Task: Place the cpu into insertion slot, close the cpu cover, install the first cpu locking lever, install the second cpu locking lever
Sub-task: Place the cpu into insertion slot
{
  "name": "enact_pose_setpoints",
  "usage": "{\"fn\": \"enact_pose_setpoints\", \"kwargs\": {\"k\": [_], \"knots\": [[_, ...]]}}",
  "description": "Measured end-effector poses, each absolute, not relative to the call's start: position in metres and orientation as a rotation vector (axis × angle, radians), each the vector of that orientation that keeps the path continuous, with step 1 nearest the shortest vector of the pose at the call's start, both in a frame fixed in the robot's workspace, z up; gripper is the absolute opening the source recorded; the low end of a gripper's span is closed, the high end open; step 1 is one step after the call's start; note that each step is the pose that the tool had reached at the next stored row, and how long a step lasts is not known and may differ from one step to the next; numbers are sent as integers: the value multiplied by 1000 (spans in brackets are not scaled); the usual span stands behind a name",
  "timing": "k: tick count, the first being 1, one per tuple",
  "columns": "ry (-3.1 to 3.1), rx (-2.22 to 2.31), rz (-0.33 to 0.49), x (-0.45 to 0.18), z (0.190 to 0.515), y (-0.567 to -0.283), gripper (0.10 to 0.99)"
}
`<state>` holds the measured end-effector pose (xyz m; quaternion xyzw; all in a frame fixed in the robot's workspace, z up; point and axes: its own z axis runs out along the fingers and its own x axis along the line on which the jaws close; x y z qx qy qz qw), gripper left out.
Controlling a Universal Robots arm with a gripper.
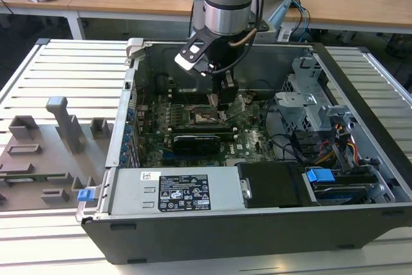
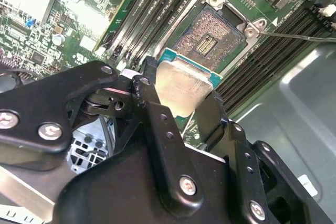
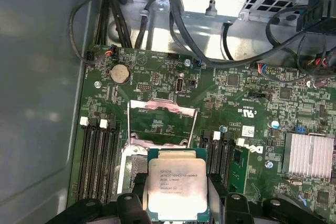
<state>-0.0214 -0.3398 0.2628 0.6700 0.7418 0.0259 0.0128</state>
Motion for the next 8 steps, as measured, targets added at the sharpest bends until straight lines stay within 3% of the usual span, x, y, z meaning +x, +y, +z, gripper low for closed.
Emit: {"fn": "enact_pose_setpoints", "kwargs": {"k": [8], "knots": [[2233,2168,78,-21,263,-340,541]]}}
